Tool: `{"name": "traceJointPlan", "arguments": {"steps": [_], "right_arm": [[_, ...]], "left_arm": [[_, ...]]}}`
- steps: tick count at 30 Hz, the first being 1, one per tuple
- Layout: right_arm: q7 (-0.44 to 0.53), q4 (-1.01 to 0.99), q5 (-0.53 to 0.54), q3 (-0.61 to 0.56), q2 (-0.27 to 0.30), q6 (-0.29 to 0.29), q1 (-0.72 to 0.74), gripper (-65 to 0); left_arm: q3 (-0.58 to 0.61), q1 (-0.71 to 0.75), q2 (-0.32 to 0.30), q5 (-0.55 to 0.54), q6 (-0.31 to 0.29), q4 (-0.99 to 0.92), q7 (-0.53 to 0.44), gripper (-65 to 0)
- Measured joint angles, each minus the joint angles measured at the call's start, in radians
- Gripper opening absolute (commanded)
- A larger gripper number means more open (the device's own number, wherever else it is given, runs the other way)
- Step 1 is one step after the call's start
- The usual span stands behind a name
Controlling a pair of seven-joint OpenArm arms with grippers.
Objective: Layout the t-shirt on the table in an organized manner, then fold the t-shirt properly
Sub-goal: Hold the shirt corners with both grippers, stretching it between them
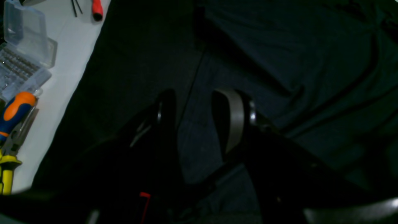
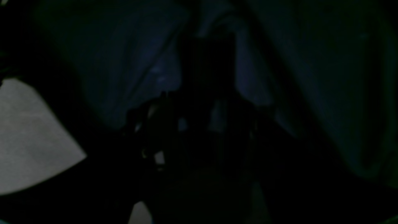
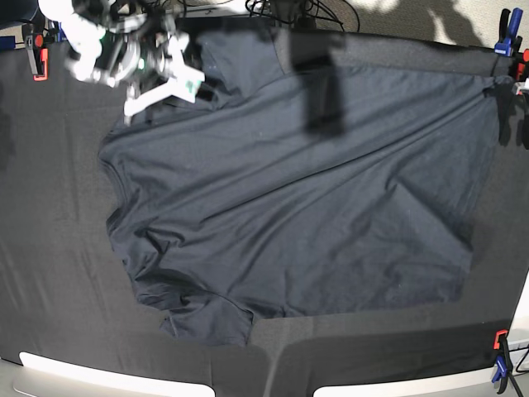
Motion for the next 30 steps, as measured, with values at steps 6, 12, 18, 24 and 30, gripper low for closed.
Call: {"name": "traceJointPlan", "arguments": {"steps": [6,12,18,24,30], "right_arm": [[0.002,-0.024,0.002,0.000,0.000,0.000,0.011,-37.1],[0.016,-0.106,0.081,0.002,0.001,0.000,0.013,-37.1],[0.033,-0.113,0.103,0.003,0.003,0.000,0.013,-43.2],[0.034,-0.084,0.100,0.001,0.002,0.008,0.010,-43.4],[0.034,0.003,0.101,0.000,0.000,0.011,0.013,-43.4]], "left_arm": [[0.000,0.000,0.000,0.000,0.000,0.000,0.000,-44.2],[0.000,0.000,0.000,0.000,0.000,0.000,0.000,-44.2],[0.000,0.000,0.000,0.000,0.000,0.000,0.000,-44.2],[0.000,0.000,0.000,0.000,0.000,0.000,0.000,-44.2],[0.000,0.000,0.000,0.000,0.000,0.000,0.000,-44.2]]}}
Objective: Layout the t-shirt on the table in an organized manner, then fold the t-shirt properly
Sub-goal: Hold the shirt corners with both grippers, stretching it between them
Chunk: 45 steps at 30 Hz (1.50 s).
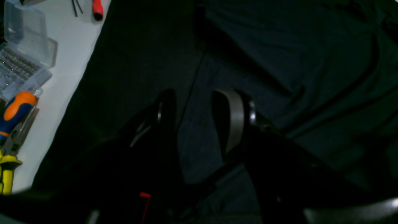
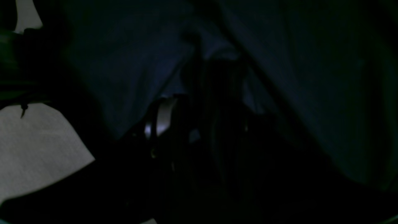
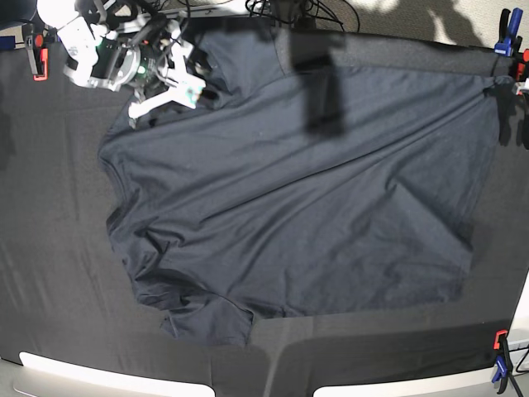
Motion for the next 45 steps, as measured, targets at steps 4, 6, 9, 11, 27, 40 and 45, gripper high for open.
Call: {"name": "traceJointPlan", "arguments": {"steps": [4,6,9,11,27,40,45], "right_arm": [[-0.003,0.004,0.000,0.000,0.000,0.000,0.000,-43.4],[-0.012,0.004,0.001,0.000,0.000,0.000,0.000,-43.4],[-0.026,0.002,0.001,0.000,0.000,0.000,0.000,-43.4],[-0.037,-0.017,0.015,0.000,0.000,0.000,0.000,-43.4],[-0.059,-0.106,0.039,0.002,0.000,0.000,0.001,-65.0],[0.019,-0.108,-0.052,0.001,0.000,0.008,0.001,-65.0],[0.020,-0.108,-0.052,0.001,0.000,0.008,0.007,-65.0]], "left_arm": [[0.000,0.000,0.000,0.000,0.000,0.000,0.000,-44.2],[0.000,0.000,0.000,0.000,0.000,0.000,0.000,-44.2],[0.000,0.000,0.000,0.000,0.000,0.000,0.000,-44.2],[0.000,0.000,0.000,0.000,0.000,0.000,0.000,-44.2],[0.000,0.000,0.000,0.000,0.000,0.000,0.011,-44.2],[0.000,0.010,-0.169,0.069,-0.001,0.000,0.108,-44.2],[0.030,0.105,-0.300,0.090,-0.001,0.001,0.079,-44.2]]}}
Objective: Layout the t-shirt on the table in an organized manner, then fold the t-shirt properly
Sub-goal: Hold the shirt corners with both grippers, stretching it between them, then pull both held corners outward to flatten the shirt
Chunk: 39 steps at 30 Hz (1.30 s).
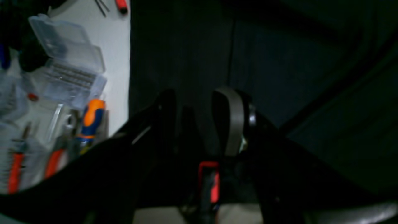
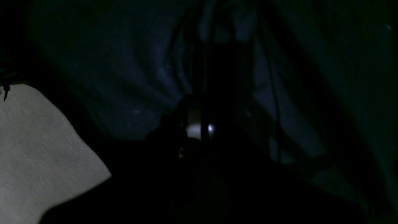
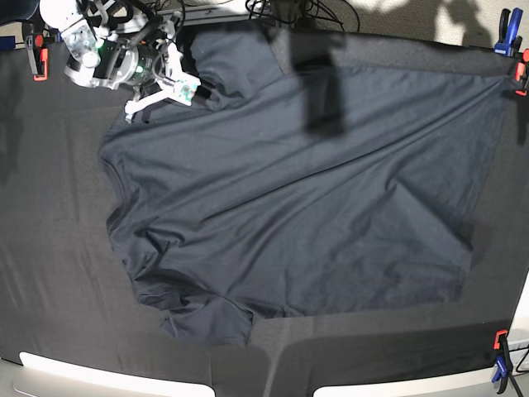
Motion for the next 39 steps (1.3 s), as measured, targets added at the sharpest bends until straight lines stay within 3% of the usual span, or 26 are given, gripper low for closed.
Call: {"name": "traceJointPlan", "arguments": {"steps": [3,12,17,21,29,37,39], "right_arm": [[-0.001,-0.003,-0.002,-0.002,0.000,0.000,0.013,-65.0],[-0.004,-0.005,-0.005,-0.002,0.000,0.000,0.031,-65.0],[-0.004,-0.005,-0.005,-0.002,0.000,0.000,0.030,-65.0],[-0.009,-0.005,-0.005,-0.002,0.000,0.000,0.030,-65.0],[-0.019,-0.005,-0.004,-0.002,0.000,-0.001,0.030,-65.0],[-0.021,-0.005,-0.004,-0.002,0.000,-0.001,0.033,-65.0],[-0.021,-0.005,-0.004,-0.002,0.000,-0.001,0.033,-65.0]], "left_arm": [[0.081,0.065,-0.058,0.110,-0.002,0.003,-0.102,-44.2],[0.375,0.128,-0.116,0.621,-0.012,0.044,-0.333,-44.4],[0.544,0.131,-0.202,0.911,-0.016,0.042,-0.359,-44.4],[0.586,0.128,-0.268,0.933,-0.014,0.039,-0.358,-44.4],[0.591,0.138,-0.275,0.933,-0.013,0.014,-0.371,-44.4],[0.693,0.161,-0.288,0.959,-0.013,-0.074,-0.402,-44.4],[0.708,0.162,-0.285,0.985,0.081,-0.089,-0.402,-44.4]]}}
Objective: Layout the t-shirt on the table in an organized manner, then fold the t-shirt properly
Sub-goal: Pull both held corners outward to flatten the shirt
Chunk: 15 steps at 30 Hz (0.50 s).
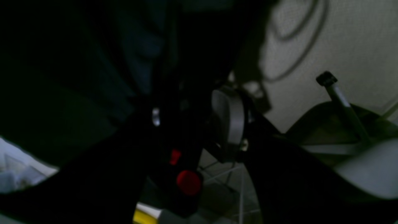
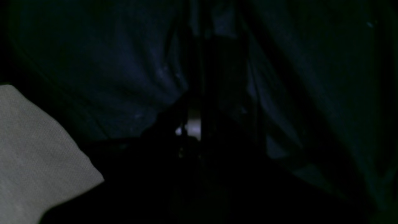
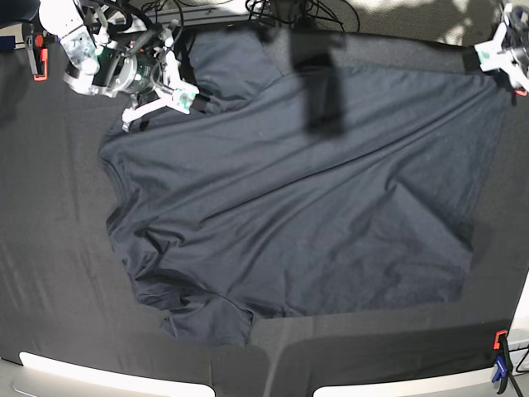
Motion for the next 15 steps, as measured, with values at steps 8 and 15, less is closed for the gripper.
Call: {"name": "traceJointPlan", "arguments": {"steps": [8,15], "right_arm": [[-0.001,0.000,0.002,0.000,0.000,0.000,0.000,-65.0],[-0.002,0.000,0.003,0.000,0.000,0.000,0.000,-65.0]], "left_arm": [[-0.001,-0.031,0.006,0.003,0.053,-0.003,0.000,-44.4],[-0.001,-0.053,0.006,-0.012,0.054,-0.003,0.003,-44.4]]}}
